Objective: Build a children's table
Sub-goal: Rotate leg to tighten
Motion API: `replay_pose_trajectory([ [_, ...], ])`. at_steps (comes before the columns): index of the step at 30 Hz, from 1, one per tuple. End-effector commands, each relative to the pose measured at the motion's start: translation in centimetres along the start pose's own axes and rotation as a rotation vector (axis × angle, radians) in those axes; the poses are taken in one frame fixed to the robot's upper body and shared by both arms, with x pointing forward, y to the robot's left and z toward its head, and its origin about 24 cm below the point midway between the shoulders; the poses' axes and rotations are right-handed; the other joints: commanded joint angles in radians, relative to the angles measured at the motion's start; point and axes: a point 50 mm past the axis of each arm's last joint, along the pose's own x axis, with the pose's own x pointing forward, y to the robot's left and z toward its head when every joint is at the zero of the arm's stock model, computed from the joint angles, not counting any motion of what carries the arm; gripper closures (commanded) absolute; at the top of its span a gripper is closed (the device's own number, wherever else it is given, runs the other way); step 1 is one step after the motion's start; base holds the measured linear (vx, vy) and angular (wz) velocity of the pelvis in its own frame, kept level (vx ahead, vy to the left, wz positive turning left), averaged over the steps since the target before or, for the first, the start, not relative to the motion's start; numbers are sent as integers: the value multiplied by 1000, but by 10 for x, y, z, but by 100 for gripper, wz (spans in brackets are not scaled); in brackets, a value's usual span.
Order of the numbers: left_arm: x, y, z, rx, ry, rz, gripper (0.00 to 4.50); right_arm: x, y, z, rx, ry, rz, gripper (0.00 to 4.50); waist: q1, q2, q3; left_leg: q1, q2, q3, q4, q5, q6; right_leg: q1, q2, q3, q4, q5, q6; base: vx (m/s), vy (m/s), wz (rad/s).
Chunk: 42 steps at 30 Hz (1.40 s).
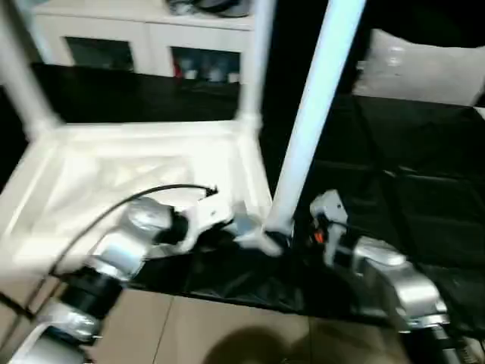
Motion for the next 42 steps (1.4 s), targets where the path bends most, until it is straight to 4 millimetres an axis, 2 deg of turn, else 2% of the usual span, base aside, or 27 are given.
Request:
replay_pose_trajectory([
  [1,20,-18,35,40,-122,-31,450,17,12,-15,84,64,-55,177,6,-4,-54,-29,-1,13,-72,-98,12,61,-60,34,-81,-276,-184,0,0,0],
  [3,29,-20,45,7,-147,20,450,24,12,-13,121,55,-130,177,7,-3,-54,-30,-4,13,-71,-95,17,62,-59,34,-82,-273,-186,0,0,0],
  [4,34,-23,53,5,-165,37,450,27,12,-11,135,37,-159,177,6,-6,-54,-29,-2,13,-72,-94,18,58,-57,33,-83,-268,-188,0,0,0],
  [6,37,-24,58,16,-175,49,450,29,12,-8,132,16,-169,177,8,-3,-54,-31,-2,11,-73,-90,22,60,-58,34,-81,-250,-187,0,0,0],
  [7,37,-24,58,20,-176,54,450,29,12,-7,130,10,-167,121,8,-3,-57,-31,-2,11,-73,-81,26,62,-57,33,-78,-217,-189,0,0,0],
  [8,37,-23,58,32,-171,54,450,28,11,-6,116,4,-166,121,8,-3,-58,-32,-2,11,-72,-71,32,63,-57,33,-75,-177,-196,0,0,0],
  [12,33,-16,48,77,-128,73,450,19,5,-4,47,-13,-157,80,11,0,-61,-31,-2,13,-69,-44,48,66,-57,34,-69,-106,-217,0,0,0],
  [15,26,-10,38,95,-98,78,450,8,-1,-1,29,-34,-138,62,18,-3,-63,-34,-2,13,-67,-18,63,71,-57,34,-64,-55,-224,0,0,0],
  [16,25,-9,36,96,-94,77,450,6,-2,-1,22,-37,-132,46,19,-2,-63,-34,-1,14,-67,-11,68,69,-57,34,-62,-35,-230,0,0,0],
  [21,14,-6,21,137,-42,19,450,-18,-10,5,-37,-38,-16,9,33,-1,-61,-31,3,16,-67,-36,77,64,-56,34,-63,-44,-231,0,0,0],
  [22,10,-6,18,149,-33,-8,450,-27,-10,8,-82,-25,72,3,35,-2,-61,-32,3,16,-67,-45,78,65,-57,33,-63,-50,-231,0,0,0],
  [26,5,-4,11,199,-2,-76,450,-41,-11,15,-146,12,222,3,36,-6,-60,-34,2,16,-67,-63,86,66,-58,33,-67,-92,-221,0,0,0],
  [28,-3,-5,6,256,17,-180,450,-48,-15,20,-190,56,321,3,36,-7,-60,-35,3,15,-67,-66,92,65,-60,32,-67,-106,-220,0,0,0],
  [34,-13,-3,3,299,51,-303,450,-47,-22,23,-290,132,425,3,39,-9,-62,-32,5,18,-65,-42,89,60,-61,31,-62,-96,-237,0,0,0],
  [36,-15,-3,3,319,58,-334,450,-47,-22,23,-311,154,471,3,43,-12,-63,-33,6,18,-64,-31,94,62,-63,30,-58,-70,-248,0,0,0],
  [37,-16,-3,4,327,59,-348,450,-47,-22,22,-321,165,492,3,44,-9,-64,-33,5,19,-63,-19,98,63,-63,30,-54,-46,-255,0,0,0],
  [41,-17,-1,6,373,67,-389,450,-45,-19,21,-324,199,578,3,51,-12,-66,-32,4,20,-62,-12,108,64,-62,28,-52,-29,-260,0,0,0],
  [42,-17,-1,6,374,66,-391,450,-45,-19,21,-325,200,581,29,52,-11,-65,-32,5,20,-62,-15,106,63,-64,28,-53,-35,-261,0,0,0],
])
